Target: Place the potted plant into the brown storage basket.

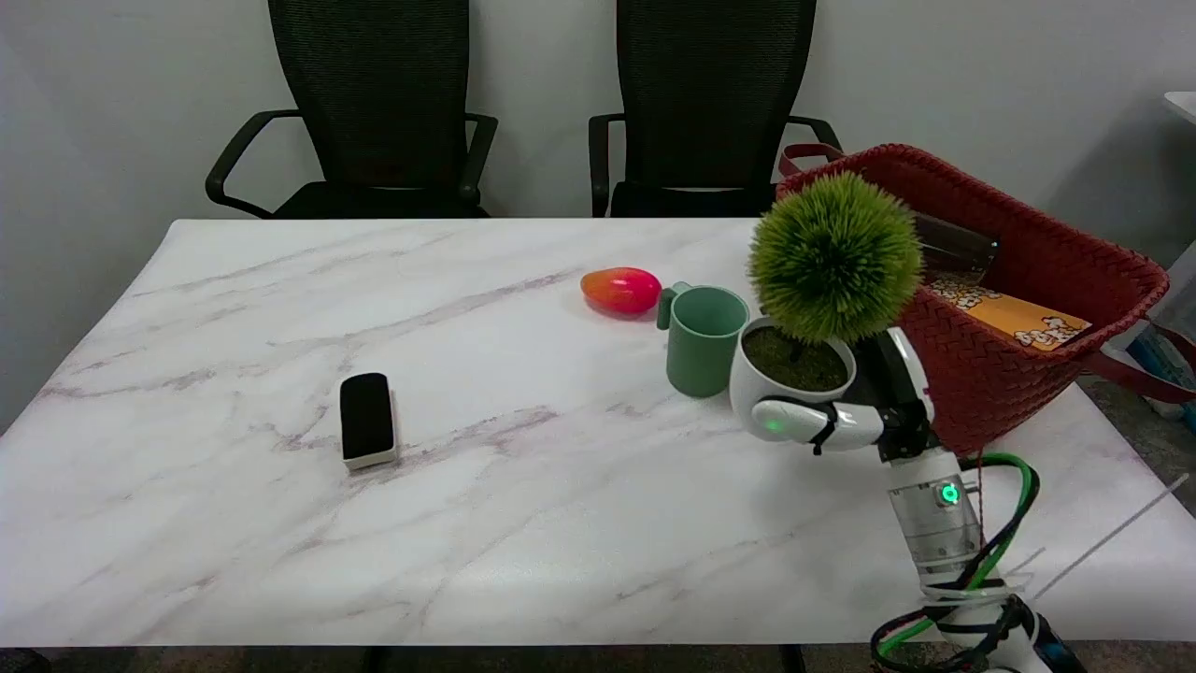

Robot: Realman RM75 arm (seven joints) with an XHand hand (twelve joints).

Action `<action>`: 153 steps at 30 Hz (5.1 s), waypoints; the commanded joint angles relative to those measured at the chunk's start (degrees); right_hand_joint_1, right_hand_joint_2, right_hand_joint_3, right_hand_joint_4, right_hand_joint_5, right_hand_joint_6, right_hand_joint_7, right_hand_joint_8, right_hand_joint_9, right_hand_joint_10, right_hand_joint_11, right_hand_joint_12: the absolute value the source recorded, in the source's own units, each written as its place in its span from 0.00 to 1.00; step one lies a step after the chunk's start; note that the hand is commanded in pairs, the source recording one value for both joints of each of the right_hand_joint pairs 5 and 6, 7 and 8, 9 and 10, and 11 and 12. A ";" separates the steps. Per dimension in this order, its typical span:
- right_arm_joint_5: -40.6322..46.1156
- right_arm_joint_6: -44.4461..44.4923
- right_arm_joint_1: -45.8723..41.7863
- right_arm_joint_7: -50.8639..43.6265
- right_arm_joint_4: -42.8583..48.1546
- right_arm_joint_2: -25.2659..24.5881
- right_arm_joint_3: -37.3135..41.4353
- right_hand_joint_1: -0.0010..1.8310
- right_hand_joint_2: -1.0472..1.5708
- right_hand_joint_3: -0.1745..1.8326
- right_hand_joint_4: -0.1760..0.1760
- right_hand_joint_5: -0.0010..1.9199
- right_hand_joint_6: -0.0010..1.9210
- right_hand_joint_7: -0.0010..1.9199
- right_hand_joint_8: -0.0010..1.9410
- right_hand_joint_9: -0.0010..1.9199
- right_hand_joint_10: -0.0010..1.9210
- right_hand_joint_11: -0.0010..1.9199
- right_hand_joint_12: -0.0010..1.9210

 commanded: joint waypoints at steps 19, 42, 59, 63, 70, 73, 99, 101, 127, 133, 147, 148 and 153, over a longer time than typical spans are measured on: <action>-6.22 -42.31 1.79 -3.83 34.39 8.29 29.49 0.74 0.79 0.35 0.50 0.26 0.26 0.64 0.63 0.65 0.65 0.57 0.57; -1.06 -50.94 4.84 5.77 14.79 13.80 51.19 0.76 0.76 0.34 0.50 0.28 0.28 0.61 0.60 0.62 0.62 0.51 0.51; -1.11 -54.21 6.05 9.16 -4.39 17.40 50.08 0.76 0.76 0.34 0.50 0.30 0.30 0.61 0.60 0.62 0.62 0.51 0.51; -1.62 -54.21 5.65 9.03 -5.85 17.30 48.96 0.76 0.77 0.34 0.50 0.30 0.30 0.61 0.60 0.63 0.63 0.51 0.51; -3.38 -54.05 5.23 8.68 -5.34 17.14 47.50 0.75 0.79 0.33 0.50 0.32 0.32 0.62 0.61 0.63 0.63 0.52 0.52; -4.24 -53.84 5.36 8.87 -3.99 17.14 47.47 0.75 0.80 0.33 0.50 0.32 0.32 0.62 0.61 0.64 0.64 0.52 0.52; -26.28 -63.72 0.71 8.63 7.60 17.61 49.55 0.75 0.83 0.33 0.50 0.33 0.33 0.61 0.61 0.64 0.64 0.52 0.52; -27.14 -63.78 0.08 8.60 7.63 17.38 49.68 0.75 0.83 0.33 0.50 0.33 0.33 0.62 0.61 0.64 0.64 0.52 0.52; -30.64 -64.62 -1.30 8.92 8.90 16.84 50.83 0.75 0.78 0.35 0.50 0.33 0.33 0.60 0.60 0.62 0.62 0.55 0.55; -30.46 -64.52 -1.32 9.08 8.90 16.82 51.15 0.75 0.73 0.41 0.50 0.32 0.32 0.57 0.56 0.53 0.53 0.52 0.52; -29.83 -64.44 -1.32 9.16 8.69 16.82 51.01 0.76 0.60 0.62 0.50 0.30 0.30 0.46 0.45 0.29 0.29 0.39 0.39; -29.33 -64.44 -1.32 9.16 8.67 16.82 50.99 0.76 0.59 0.63 0.50 0.30 0.30 0.45 0.44 0.29 0.29 0.38 0.38; -28.22 -63.88 -1.40 9.16 8.27 16.74 50.91 0.75 0.55 0.70 0.50 0.30 0.30 0.35 0.34 0.27 0.27 0.32 0.32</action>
